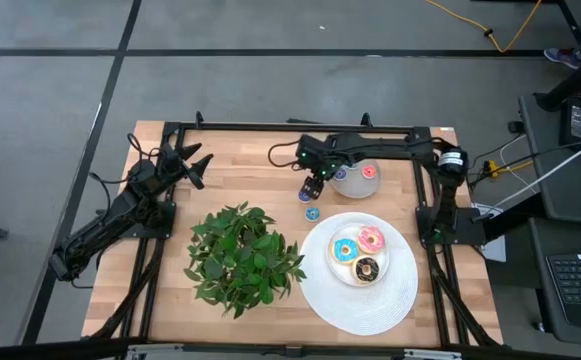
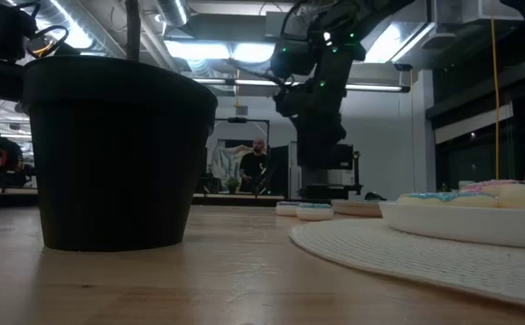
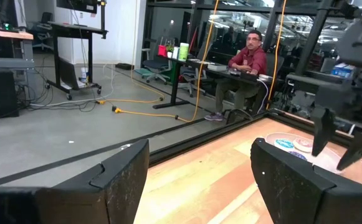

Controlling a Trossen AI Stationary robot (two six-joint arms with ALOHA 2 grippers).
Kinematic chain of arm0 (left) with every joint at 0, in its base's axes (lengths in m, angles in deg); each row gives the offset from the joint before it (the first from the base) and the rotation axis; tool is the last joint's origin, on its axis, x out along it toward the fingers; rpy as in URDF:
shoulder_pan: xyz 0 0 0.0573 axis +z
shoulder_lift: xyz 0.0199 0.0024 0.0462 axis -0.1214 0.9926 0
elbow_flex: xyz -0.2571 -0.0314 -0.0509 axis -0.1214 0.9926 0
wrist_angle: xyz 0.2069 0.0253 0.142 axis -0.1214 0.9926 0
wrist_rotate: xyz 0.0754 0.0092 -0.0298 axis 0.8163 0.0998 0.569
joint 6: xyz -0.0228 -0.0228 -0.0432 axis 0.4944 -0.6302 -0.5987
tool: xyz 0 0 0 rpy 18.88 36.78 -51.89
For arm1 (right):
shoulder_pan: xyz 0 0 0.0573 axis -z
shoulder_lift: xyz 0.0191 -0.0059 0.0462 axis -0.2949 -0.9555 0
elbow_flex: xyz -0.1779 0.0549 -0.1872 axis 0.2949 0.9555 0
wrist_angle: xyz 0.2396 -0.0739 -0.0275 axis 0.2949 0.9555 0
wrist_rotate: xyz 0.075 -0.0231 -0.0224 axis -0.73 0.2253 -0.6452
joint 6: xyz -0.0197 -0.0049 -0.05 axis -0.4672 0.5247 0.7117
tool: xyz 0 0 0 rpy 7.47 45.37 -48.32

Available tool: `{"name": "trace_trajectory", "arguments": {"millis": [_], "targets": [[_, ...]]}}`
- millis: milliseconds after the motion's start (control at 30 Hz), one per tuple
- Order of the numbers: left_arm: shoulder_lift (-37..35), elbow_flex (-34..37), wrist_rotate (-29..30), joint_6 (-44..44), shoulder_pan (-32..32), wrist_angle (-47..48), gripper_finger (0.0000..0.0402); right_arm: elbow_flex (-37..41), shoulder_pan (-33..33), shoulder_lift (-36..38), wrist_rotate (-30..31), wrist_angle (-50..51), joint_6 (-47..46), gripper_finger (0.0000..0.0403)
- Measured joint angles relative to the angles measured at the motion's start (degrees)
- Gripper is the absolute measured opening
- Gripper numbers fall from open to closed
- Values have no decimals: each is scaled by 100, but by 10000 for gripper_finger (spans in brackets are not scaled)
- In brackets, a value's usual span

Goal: Pick & Place donuts
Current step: Put the small dark blue donut onto the gray plate

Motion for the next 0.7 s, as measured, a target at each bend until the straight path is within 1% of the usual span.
{"name": "trace_trajectory", "arguments": {"millis": [167, 700], "targets": [[0, 1, -2, 2, 0, 0, 270, 0, -88, -223, 2, -253, -154, 217], [0, 0, 0, 4, 0, 0, 270, 2, -160, -652, -58, -515, -260, 216]]}}
